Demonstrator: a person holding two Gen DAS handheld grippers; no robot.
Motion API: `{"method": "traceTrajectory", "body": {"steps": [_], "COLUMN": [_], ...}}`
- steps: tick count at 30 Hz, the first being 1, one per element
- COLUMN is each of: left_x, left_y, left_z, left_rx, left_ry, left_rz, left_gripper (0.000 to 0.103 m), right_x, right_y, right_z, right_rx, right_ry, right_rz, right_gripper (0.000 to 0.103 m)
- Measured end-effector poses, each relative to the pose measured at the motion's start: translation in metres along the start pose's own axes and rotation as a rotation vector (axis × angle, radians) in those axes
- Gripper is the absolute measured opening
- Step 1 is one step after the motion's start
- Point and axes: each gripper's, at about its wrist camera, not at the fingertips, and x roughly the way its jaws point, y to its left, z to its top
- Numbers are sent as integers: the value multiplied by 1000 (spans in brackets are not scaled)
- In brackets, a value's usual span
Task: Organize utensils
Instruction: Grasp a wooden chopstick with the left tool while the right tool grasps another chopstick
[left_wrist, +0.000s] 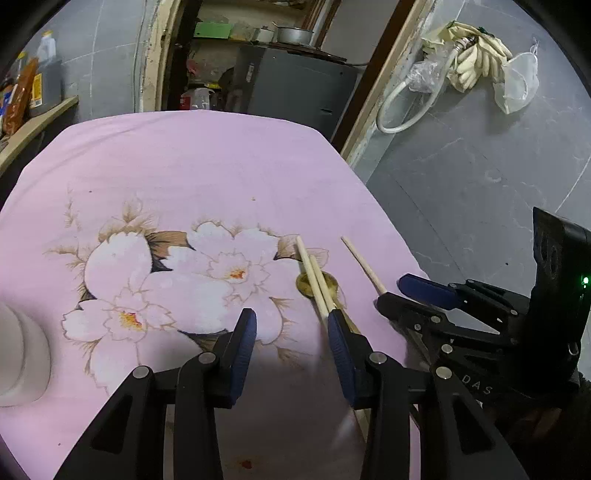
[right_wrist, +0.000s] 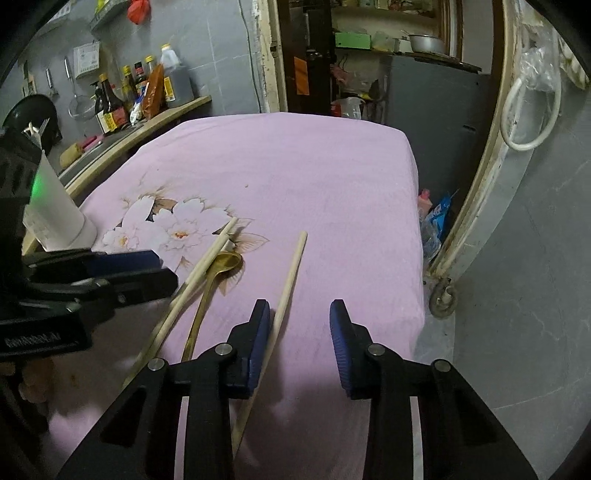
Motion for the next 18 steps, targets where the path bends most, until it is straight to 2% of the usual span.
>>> {"method": "traceTrajectory", "body": {"steps": [7, 13, 18], "left_x": [4, 7, 8], "left_y": [-4, -14, -13], "left_z": [4, 8, 13], "left_rx": [19, 90, 74], "left_ry": [18, 52, 104], "left_rz": [18, 91, 66], "left_gripper": [38, 34, 29], "right_x": [2, 3, 4], "right_y": [-4, -6, -2], "right_z": [2, 4, 7], "right_rx": [1, 5, -19], "right_ry": [2, 7, 53], "right_rz": [0, -9, -61], "right_gripper": [30, 30, 30]}}
